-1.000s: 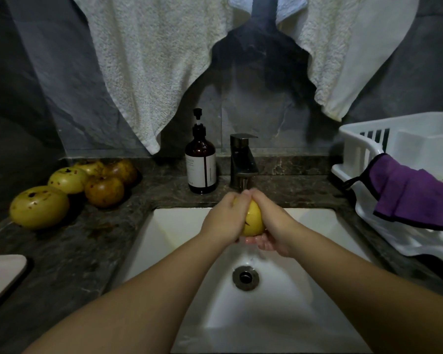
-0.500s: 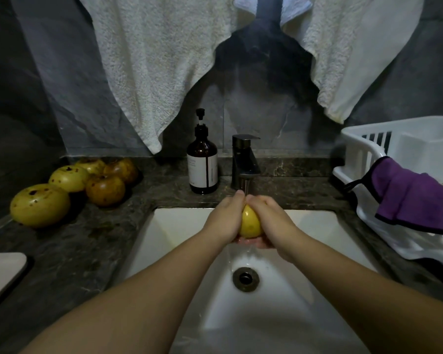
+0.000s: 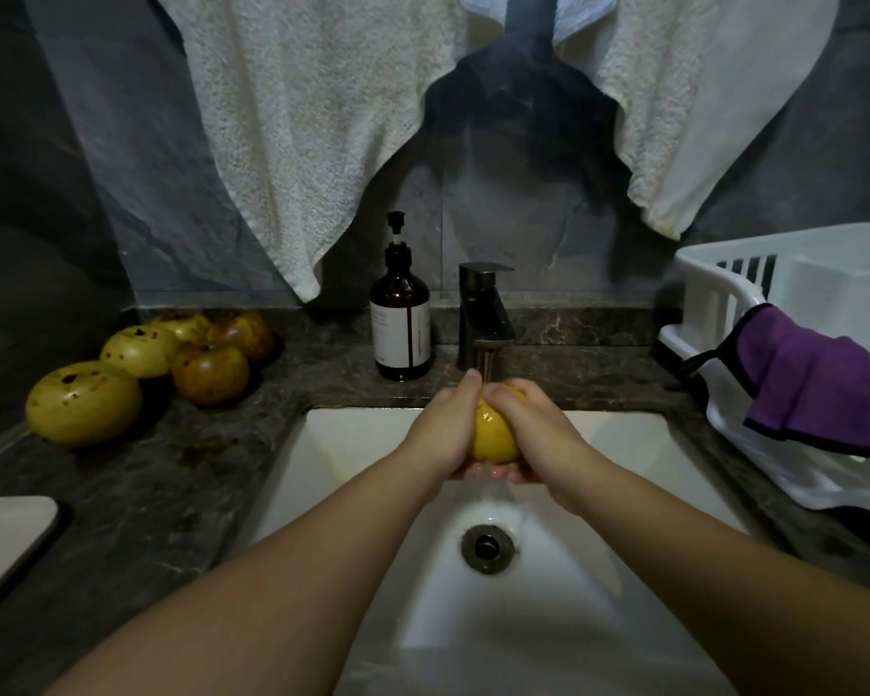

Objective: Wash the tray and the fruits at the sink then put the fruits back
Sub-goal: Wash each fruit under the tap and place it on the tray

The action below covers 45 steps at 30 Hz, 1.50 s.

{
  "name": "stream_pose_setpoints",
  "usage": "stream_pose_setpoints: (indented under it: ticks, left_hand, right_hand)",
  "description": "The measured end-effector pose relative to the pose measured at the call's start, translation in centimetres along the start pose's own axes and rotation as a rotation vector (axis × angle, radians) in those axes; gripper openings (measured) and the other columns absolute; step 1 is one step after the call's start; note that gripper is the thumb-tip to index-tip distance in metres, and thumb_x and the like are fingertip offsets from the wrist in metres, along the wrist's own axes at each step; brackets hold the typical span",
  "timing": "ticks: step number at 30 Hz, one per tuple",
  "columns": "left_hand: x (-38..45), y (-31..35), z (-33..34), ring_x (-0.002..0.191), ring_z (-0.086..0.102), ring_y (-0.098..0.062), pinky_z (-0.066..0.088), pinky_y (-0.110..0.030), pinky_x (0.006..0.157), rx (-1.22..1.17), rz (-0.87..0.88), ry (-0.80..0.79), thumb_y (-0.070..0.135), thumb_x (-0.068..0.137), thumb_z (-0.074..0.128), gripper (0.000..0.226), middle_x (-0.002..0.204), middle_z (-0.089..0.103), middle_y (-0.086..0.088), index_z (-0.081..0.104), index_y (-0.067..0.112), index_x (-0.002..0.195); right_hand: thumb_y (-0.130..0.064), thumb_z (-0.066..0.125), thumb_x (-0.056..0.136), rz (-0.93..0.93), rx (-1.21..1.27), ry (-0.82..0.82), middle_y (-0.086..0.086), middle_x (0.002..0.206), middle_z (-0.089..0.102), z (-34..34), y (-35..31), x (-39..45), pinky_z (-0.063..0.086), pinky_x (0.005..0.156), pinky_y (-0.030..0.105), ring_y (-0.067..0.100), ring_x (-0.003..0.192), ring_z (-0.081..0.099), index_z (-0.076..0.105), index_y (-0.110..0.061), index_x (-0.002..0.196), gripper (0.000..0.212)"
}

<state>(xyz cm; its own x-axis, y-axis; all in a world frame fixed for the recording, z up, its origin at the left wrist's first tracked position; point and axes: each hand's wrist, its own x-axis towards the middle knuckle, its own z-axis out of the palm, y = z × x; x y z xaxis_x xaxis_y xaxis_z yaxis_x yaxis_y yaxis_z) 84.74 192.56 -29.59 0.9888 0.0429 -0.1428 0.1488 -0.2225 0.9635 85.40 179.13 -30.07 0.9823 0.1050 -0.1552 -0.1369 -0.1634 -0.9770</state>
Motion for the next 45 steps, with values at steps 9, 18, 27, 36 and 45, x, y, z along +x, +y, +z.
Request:
stream_pose_setpoints:
  ticks: [9,18,27,36,45]
  left_hand:
    - [-0.2,0.3,-0.2,0.092,0.069,-0.027,0.056,-0.031,0.055,-0.023,-0.076,-0.037,0.074,0.099,0.036,0.055,0.113,0.067,-0.013,0.059,0.029,0.123]
    - [-0.4,0.2,0.1,0.087,0.07,-0.026,0.059,-0.035,0.065,-0.066,-0.082,-0.056,0.074,0.1,0.035,0.057,0.114,0.068,-0.012,0.059,0.031,0.128]
    - [-0.3,-0.1,0.2,0.088,0.069,-0.027,0.052,-0.032,0.059,-0.034,-0.084,-0.07,0.076,0.099,0.031,0.06,0.114,0.07,-0.017,0.06,0.029,0.122]
    - [-0.5,0.1,0.1,0.1,0.074,-0.03,0.064,-0.043,0.075,-0.074,-0.121,-0.072,0.08,0.094,0.041,0.055,0.114,0.07,-0.011,0.061,0.035,0.118]
    - [-0.8,-0.1,-0.6,0.087,0.078,-0.034,0.06,-0.032,0.057,-0.348,-0.267,-0.151,0.068,0.095,0.054,0.057,0.113,0.074,-0.022,0.063,0.024,0.13]
  right_hand:
    - [-0.071,0.05,0.092,0.058,-0.007,-0.032,0.015,0.09,0.069,-0.3,-0.1,-0.1,0.049,0.052,0.028,0.018,0.051,0.063,0.054,-0.038,0.123,0.046]
    - [-0.07,0.055,0.09,0.033,-0.001,0.036,0.013,0.108,0.067,0.2,-0.3,-0.1,0.048,0.047,0.025,0.022,0.06,0.07,0.053,-0.042,0.121,0.041]
    - [-0.065,0.053,0.094,-0.048,-0.082,-0.018,0.012,0.106,0.066,-0.3,-0.2,0.1,0.044,0.043,0.023,0.017,0.056,0.065,0.054,-0.046,0.114,0.028]
    - [-0.059,0.046,0.098,-0.102,-0.176,0.008,0.005,0.1,0.064,-0.3,-0.6,0.0,0.043,0.044,0.024,0.019,0.072,0.063,0.059,-0.042,0.108,0.024]
    - [-0.047,0.044,0.104,-0.156,-0.195,-0.068,0.005,0.103,0.063,0.2,-0.3,-0.4,0.044,0.043,0.02,0.008,0.05,0.063,0.051,-0.047,0.126,0.023]
